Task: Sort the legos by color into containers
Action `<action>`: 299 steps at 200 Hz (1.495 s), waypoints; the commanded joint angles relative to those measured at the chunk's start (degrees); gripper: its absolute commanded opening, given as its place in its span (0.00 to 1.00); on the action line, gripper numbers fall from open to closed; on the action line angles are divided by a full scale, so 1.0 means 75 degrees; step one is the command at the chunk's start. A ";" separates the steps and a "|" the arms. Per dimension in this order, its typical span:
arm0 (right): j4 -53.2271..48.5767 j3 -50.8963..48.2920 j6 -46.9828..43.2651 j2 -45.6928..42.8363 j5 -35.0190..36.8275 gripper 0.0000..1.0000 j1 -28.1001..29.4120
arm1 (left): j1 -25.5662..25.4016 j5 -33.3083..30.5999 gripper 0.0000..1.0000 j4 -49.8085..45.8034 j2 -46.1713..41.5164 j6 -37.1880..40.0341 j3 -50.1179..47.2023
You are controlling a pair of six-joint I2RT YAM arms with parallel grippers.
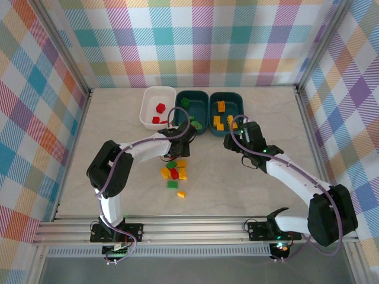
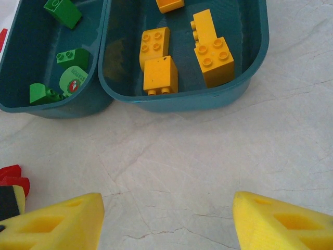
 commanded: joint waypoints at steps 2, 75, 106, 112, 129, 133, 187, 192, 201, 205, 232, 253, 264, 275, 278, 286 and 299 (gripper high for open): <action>0.0132 -0.0070 0.0086 -0.0141 -0.0010 0.66 0.0037 | -0.0102 -0.0081 0.62 -0.0263 0.0213 0.0188 0.0151; 0.0132 -0.0061 0.0073 -0.0031 -0.0023 0.66 0.0037 | -0.0141 0.0614 0.57 -0.0303 0.0127 0.0275 0.0090; 0.0163 -0.0072 0.0074 -0.0038 -0.0011 0.66 0.0037 | -0.0150 0.1225 0.61 -0.0095 -0.0223 0.0305 0.0056; 0.0161 -0.0072 0.0078 -0.0033 -0.0005 0.66 0.0037 | -0.0143 0.1276 0.62 -0.0058 -0.0282 0.0334 0.0070; 0.0153 -0.0070 0.0071 -0.0032 0.0008 0.66 0.0042 | -0.0149 0.1199 0.64 -0.0127 -0.0339 0.0387 0.0165; 0.0144 -0.0072 0.0074 -0.0047 0.0008 0.66 0.0038 | -0.0148 0.1145 0.65 -0.0179 -0.0334 0.0398 0.0215; 0.0128 -0.0072 0.0071 -0.0089 -0.0020 0.66 0.0038 | -0.0149 -0.0083 0.67 -0.0845 0.0098 0.1006 0.0752; 0.0133 -0.0066 0.0067 -0.0089 -0.0028 0.66 0.0037 | -0.0150 -0.0222 0.66 -0.0900 0.0184 0.1102 0.0800; 0.0132 -0.0072 0.0074 -0.0077 -0.0046 0.66 0.0037 | -0.0150 -0.0393 0.64 -0.0997 0.0335 0.1245 0.0897; 0.0133 -0.0058 0.0067 -0.0066 -0.0044 0.66 0.0040 | -0.0150 -0.0439 0.63 -0.1035 0.0405 0.1306 0.0939; 0.0126 -0.0046 0.0066 -0.0035 -0.0067 0.66 0.0037 | -0.0144 -0.0567 0.58 -0.1035 0.0768 0.1531 0.1057; 0.0125 -0.0045 0.0056 -0.0032 -0.0054 0.66 0.0037 | -0.0148 -0.0552 0.48 -0.1068 0.0997 0.1560 0.1140; 0.0131 -0.0046 0.0059 -0.0032 -0.0055 0.66 0.0038 | -0.0150 -0.0540 0.47 -0.1070 0.1042 0.1529 0.1124; 0.0126 -0.0043 0.0062 -0.0021 -0.0050 0.66 0.0038 | -0.0148 -0.0506 0.45 -0.1064 0.1077 0.1501 0.1099; 0.0122 -0.0042 0.0062 -0.0016 -0.0057 0.66 0.0037 | -0.0150 -0.0489 0.44 -0.1059 0.1079 0.1502 0.1091; 0.0133 -0.0048 0.0058 -0.0007 -0.0054 0.66 0.0037 | -0.0150 -0.0423 0.43 -0.1015 0.1064 0.1499 0.1045; 0.0143 -0.0040 0.0074 0.0029 -0.0069 0.66 0.0037 | -0.0148 -0.0338 0.39 -0.0955 0.1067 0.1479 0.0999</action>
